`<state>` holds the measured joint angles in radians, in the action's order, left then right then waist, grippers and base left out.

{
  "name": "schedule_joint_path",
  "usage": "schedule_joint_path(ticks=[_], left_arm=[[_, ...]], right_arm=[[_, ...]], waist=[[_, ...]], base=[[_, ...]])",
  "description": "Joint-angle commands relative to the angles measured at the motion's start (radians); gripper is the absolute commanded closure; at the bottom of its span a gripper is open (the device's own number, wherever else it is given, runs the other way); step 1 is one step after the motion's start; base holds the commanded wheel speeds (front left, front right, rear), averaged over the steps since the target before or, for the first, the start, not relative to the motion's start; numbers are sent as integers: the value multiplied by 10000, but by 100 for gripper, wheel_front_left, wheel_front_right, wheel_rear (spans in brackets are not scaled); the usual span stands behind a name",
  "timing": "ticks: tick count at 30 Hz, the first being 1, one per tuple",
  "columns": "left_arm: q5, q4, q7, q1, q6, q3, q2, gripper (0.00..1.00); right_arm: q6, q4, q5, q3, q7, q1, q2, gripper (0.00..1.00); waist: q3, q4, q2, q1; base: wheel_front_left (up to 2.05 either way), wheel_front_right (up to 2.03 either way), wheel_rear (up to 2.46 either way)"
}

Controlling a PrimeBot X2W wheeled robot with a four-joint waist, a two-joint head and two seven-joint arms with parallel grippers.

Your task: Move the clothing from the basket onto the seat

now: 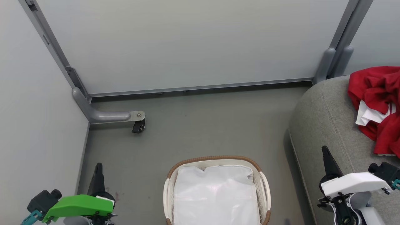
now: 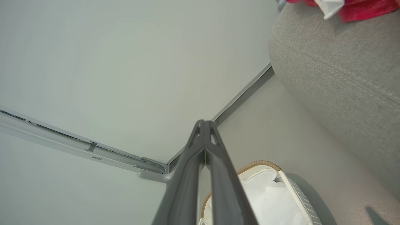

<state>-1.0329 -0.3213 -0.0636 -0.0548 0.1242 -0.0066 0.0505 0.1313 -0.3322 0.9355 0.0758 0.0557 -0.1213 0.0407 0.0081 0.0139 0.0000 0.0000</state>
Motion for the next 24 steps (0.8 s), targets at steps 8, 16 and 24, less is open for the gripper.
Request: schedule_joint_path(ticks=[8, 16, 24], left_arm=[[-987, 241, 272, -304, 52, 216, 76, 100], [-1732, 321, 498, -352, 59, 355, 76, 100], [-2428, 409, 714, -397, 67, 497, 76, 100]], right_arm=[[-4, 260, 1126, 86, -294, 3, 77, 100], [-4, 360, 1979, 134, -511, 24, 85, 100], [-5, 454, 2780, 180, -709, 49, 91, 100]], waist=[[-5, -15, 0, 0], [-11, -30, 0, 0], [-16, -45, 0, 0]], base=[[0, 0, 0], [0, 0, 0], [0, 0, 0]])
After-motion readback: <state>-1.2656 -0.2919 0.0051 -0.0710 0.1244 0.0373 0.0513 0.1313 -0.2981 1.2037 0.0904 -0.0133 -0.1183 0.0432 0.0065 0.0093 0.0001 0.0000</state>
